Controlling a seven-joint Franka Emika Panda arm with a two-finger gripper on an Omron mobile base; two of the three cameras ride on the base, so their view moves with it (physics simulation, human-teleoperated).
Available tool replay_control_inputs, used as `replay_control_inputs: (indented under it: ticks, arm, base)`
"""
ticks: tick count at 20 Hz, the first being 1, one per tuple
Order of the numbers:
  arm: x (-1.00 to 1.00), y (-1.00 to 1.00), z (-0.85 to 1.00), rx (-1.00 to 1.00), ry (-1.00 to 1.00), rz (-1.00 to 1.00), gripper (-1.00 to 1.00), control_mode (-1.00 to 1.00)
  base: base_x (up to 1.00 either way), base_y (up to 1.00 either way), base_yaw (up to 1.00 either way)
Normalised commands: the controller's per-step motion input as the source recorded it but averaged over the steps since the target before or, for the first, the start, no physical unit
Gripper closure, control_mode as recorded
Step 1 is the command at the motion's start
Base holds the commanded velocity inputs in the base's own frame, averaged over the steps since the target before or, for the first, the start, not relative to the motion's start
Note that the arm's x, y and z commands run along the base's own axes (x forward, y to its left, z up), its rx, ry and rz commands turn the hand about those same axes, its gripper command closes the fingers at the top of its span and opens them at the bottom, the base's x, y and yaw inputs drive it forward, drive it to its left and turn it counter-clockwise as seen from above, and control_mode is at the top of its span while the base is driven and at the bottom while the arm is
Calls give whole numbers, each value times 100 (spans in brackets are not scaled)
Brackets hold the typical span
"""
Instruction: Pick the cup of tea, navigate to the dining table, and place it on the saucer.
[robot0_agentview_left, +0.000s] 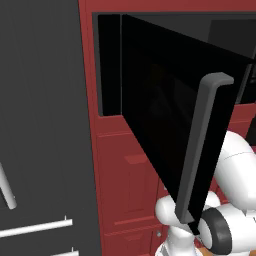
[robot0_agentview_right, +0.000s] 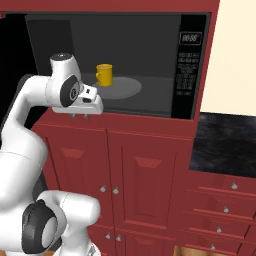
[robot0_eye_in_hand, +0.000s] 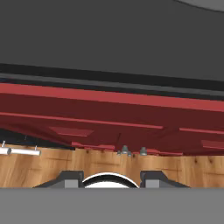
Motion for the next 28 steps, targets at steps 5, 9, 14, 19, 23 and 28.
replay_control_inputs:
  ticks: [5,9,14,19,23,28]
  arm:
    - [-19,-1,0,0,-20,-7,-100,-100]
    - [-34,0,28,2,-50,-9,-100,-100]
    - [-9,-10,65,9,-46,-7,-100,-100]
    - [1,-6,63,9,-39,-8,-100,-100]
    - [5,2,28,4,-42,-4,-100,-100]
    - [0,0,0,0,0,0,-100,-100]
  base:
    - [0,0,0]
    - [0,0,0]
    - [0,0,0]
    - [0,0,0]
    - [0,0,0]
    - [0,0,0]
